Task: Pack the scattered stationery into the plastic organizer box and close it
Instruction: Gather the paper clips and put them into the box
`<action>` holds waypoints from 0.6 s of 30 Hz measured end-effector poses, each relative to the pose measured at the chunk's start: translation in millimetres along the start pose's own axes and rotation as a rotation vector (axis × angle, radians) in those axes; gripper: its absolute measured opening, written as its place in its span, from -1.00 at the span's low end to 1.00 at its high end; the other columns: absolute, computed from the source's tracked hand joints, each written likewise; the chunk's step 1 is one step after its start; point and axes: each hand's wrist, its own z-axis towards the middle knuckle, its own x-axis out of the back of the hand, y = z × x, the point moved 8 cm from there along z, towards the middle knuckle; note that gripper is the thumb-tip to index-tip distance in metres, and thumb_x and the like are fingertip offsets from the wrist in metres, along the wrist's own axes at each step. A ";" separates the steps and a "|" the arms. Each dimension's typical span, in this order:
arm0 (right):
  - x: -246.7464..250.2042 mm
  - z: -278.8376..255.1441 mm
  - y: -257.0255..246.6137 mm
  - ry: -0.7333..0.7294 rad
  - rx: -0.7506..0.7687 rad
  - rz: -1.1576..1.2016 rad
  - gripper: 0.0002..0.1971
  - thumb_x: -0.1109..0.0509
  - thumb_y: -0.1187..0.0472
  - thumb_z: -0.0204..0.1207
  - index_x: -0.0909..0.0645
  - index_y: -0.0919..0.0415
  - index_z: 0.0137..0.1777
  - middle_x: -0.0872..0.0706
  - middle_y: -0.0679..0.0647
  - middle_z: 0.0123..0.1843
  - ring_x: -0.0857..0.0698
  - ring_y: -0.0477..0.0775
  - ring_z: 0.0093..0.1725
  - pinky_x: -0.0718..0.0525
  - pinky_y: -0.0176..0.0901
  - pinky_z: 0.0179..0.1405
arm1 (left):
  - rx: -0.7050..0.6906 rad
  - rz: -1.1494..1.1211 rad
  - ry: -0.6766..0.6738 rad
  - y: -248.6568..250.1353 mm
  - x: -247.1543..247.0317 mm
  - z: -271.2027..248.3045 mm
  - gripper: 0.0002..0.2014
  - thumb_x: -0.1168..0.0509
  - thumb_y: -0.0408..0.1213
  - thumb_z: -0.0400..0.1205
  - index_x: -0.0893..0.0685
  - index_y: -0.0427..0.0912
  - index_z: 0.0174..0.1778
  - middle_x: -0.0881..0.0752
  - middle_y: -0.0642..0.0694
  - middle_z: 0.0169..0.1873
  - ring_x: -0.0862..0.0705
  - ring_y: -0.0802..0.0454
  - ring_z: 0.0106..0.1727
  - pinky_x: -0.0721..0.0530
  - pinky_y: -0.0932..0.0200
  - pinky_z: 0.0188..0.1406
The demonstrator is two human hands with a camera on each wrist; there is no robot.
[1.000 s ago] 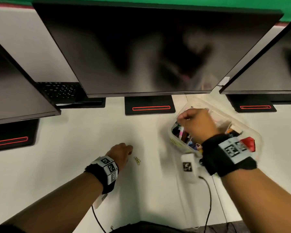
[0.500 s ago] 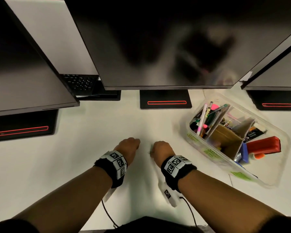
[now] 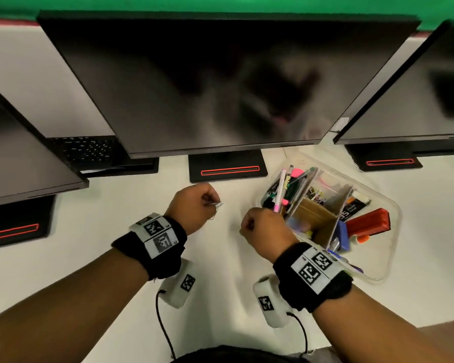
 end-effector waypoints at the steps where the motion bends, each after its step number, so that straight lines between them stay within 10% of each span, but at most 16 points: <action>1: 23.7 -1.5 6.7 0.068 -0.017 0.025 -0.92 -0.36 0.28 0.51 -0.69 0.25 -0.10 -0.76 0.13 -0.09 -0.69 0.13 -0.08 -0.51 -0.27 -0.13 | -0.053 -0.042 0.003 25.2 -6.4 5.2 -0.68 -0.35 -0.52 0.46 -0.56 0.05 -0.38 -0.65 0.13 -0.45 -0.62 0.46 -0.44 -0.48 0.65 -0.42; 7: 132.0 -4.6 80.6 0.346 -0.214 0.068 -0.86 -0.34 0.32 0.49 -0.63 0.09 -0.25 -0.73 0.11 -0.17 -0.67 0.12 -0.12 -0.53 -0.25 -0.09 | -0.236 -0.147 -0.076 138.4 -68.4 28.8 -0.75 -0.33 -0.54 0.43 -0.64 -0.03 -0.29 -0.70 -0.03 -0.30 -0.65 0.07 -0.30 -0.56 0.47 -0.35; 18: 163.3 22.8 167.0 0.259 -0.325 0.050 -0.83 -0.36 0.31 0.51 -0.75 0.31 0.01 -0.79 0.24 0.03 -0.74 0.25 0.06 -0.70 -0.04 0.13 | -0.072 0.062 -0.182 167.6 -160.9 85.2 -0.76 -0.28 -0.45 0.57 -0.76 -0.18 0.08 -0.78 -0.15 0.08 -0.75 -0.11 0.08 -0.70 0.21 0.04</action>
